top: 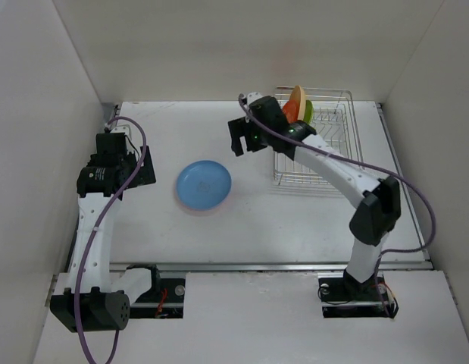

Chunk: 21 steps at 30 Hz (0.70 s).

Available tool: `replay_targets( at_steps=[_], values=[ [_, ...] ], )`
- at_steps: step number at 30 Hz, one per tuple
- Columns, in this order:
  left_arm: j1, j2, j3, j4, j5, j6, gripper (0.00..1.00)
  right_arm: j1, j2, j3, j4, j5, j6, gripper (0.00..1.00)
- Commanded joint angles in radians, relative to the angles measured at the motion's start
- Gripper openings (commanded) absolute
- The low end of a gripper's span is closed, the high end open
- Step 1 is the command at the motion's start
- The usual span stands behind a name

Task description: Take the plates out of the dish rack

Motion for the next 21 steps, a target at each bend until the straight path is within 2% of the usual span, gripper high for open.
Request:
replay_targets(
  at_steps=[1, 7, 9, 15, 19, 21],
  values=[
    [-0.002, -0.019, -0.013, 0.012, 0.012, 0.008, 1.0, -0.022, -0.122, 0.009, 0.04, 0.068, 0.003, 0.89],
    [-0.002, -0.019, -0.022, 0.012, 0.021, 0.008, 1.0, -0.068, -0.185, -0.021, 0.066, 0.101, 0.029, 0.81],
    [-0.002, -0.028, -0.022, 0.012, 0.021, 0.008, 1.0, -0.068, -0.165, -0.021, 0.075, 0.008, 0.029, 0.79],
    [-0.002, -0.028, -0.022, 0.012, 0.021, 0.008, 1.0, -0.018, -0.018, -0.072, 0.141, -0.095, 0.038, 0.78],
    [-0.002, -0.028, -0.022, 0.012, 0.021, 0.008, 1.0, 0.034, 0.116, -0.009, 0.15, -0.115, 0.07, 0.78],
    [-0.002, -0.028, -0.022, 0.012, 0.021, 0.008, 1.0, 0.035, 0.157, 0.009, 0.139, -0.106, 0.101, 0.74]
  ],
)
